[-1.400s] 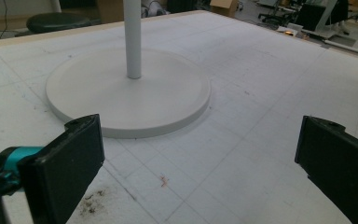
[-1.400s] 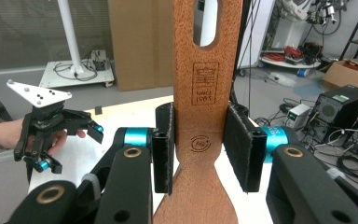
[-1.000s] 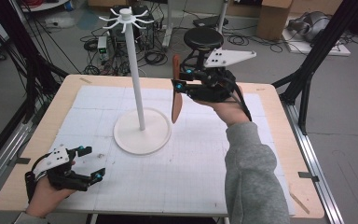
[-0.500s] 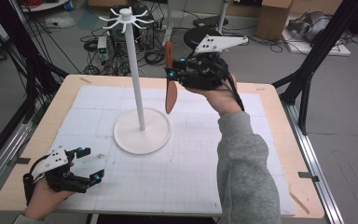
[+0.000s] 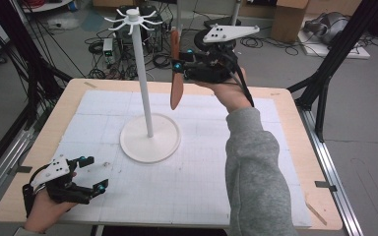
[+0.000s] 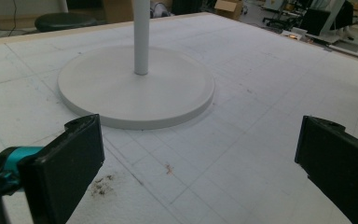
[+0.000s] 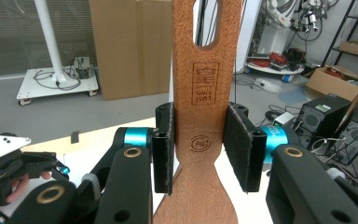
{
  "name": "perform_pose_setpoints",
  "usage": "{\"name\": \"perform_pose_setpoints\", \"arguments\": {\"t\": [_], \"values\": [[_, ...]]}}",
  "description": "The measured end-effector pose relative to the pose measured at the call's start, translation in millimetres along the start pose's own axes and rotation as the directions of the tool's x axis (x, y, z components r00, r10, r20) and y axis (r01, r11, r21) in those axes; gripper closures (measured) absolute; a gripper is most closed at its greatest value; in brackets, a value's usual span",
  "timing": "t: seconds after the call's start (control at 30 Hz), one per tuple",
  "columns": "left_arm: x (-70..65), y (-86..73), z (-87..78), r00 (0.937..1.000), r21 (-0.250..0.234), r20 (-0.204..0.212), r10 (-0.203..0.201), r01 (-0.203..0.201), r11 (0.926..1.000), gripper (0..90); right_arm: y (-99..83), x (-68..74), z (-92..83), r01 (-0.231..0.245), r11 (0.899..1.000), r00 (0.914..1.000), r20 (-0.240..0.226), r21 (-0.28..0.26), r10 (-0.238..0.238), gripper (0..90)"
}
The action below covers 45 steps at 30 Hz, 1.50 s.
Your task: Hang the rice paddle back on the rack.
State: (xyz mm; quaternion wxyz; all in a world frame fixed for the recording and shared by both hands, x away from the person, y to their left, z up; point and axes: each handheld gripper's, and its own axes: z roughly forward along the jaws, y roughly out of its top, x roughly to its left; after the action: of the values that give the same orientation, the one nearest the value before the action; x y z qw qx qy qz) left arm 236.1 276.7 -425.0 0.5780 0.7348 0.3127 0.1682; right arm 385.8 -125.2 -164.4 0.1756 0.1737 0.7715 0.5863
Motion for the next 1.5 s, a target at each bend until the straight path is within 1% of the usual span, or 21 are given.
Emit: {"name": "perform_pose_setpoints", "arguments": {"t": [0.1, 0.27, 0.4, 0.43, 0.47, 0.53, 0.73, 0.77, 0.9, 1.07, 1.23, 1.4, 1.47, 1.5], "values": [[0.2, 0.2, -0.4, 1.0, 0.0, 0.003, 0.003, -0.003, 1.0, 1.8, 5.4, 1.1, 3.7, 0.007, 1.0, 1.0, -0.003, 0.0, -0.007, 64.6], [0.3, 0.2, 0.0, 1.0, -0.004, 0.003, -0.005, 0.005, 1.0, 1.8, 11.9, 4.0, 10.7, 0.012, 1.0, 0.9999, -0.005, -0.003, -0.012, 64.6], [0.6, 0.3, 0.2, 1.0, -0.004, 0.003, -0.006, 0.006, 1.0, 1.8, 15.0, 6.2, 14.5, 0.009, 1.0, 0.9999, -0.005, -0.012, -0.009, 64.6], [0.8, 0.4, 0.2, 1.0, -0.001, 0.004, -0.005, 0.005, 1.0, 1.8, 15.4, 6.7, 15.4, 0.007, 1.0, 0.9999, -0.011, -0.018, -0.007, 64.6], [0.7, 0.6, 0.3, 0.9999, -0.004, 0.006, -0.01, 0.01, 0.9999, 1.8, 15.6, 7.2, 16.1, -0.001, 1.0, 0.9999, -0.017, -0.024, 0.001, 64.6], [0.8, 1.1, -0.1, 0.9999, -0.011, 0.007, -0.009, 0.01, 0.9999, 1.8, 16.8, 8.6, 17.6, -0.001, 0.999, 0.9999, -0.016, -0.033, 0.0, 64.6], [1.7, 0.3, 0.0, 1.0, -0.005, 0.005, -0.007, 0.007, 1.0, 1.8, 22.0, 13.2, 24.1, 0.007, 1.0, 0.9998, -0.016, -0.024, -0.008, 64.5], [1.6, 0.0, -0.1, 0.9999, -0.006, 0.003, -0.011, 0.011, 0.9999, 1.8, 23.0, 14.1, 25.2, 0.008, 1.0, 0.9999, -0.015, -0.022, -0.008, 64.6], [2.5, -0.1, -1.7, 0.9998, -0.012, 0.003, -0.017, 0.017, 0.9998, 1.8, 25.1, 14.1, 28.6, 0.012, 1.0, 0.9999, 0.002, -0.014, -0.012, 64.6], [4.1, -0.9, -2.6, 0.9998, -0.011, -0.001, -0.02, 0.02, 0.9997, 1.8, 25.7, 13.5, 31.2, 0.006, 1.0, 1.0, 0.006, -0.014, -0.006, 64.6], [4.0, -0.6, -2.6, 0.9998, -0.014, 0.0, -0.021, 0.021, 0.9997, 1.8, 25.1, 13.8, 34.8, 0.012, 1.0, 0.9999, 0.007, -0.011, -0.012, 64.6], [4.5, -0.9, -2.1, 0.9998, -0.01, 0.002, -0.02, 0.02, 0.9998, 1.8, 23.9, 14.3, 38.8, 0.013, 1.0, 0.9998, 0.013, 0.003, -0.013, 64.5], [4.7, -1.0, -2.1, 0.9997, -0.017, 0.001, -0.026, 0.026, 0.9995, 1.8, 23.6, 14.6, 40.0, 0.016, 1.0, 0.9997, 0.017, 0.008, -0.016, 64.5], [5.4, -0.8, -2.4, 0.9998, -0.016, 0.0, -0.022, 0.022, 0.9996, 1.8, 23.5, 14.5, 40.4, 0.018, 1.0, 0.9997, 0.016, 0.01, -0.018, 64.5]]}}
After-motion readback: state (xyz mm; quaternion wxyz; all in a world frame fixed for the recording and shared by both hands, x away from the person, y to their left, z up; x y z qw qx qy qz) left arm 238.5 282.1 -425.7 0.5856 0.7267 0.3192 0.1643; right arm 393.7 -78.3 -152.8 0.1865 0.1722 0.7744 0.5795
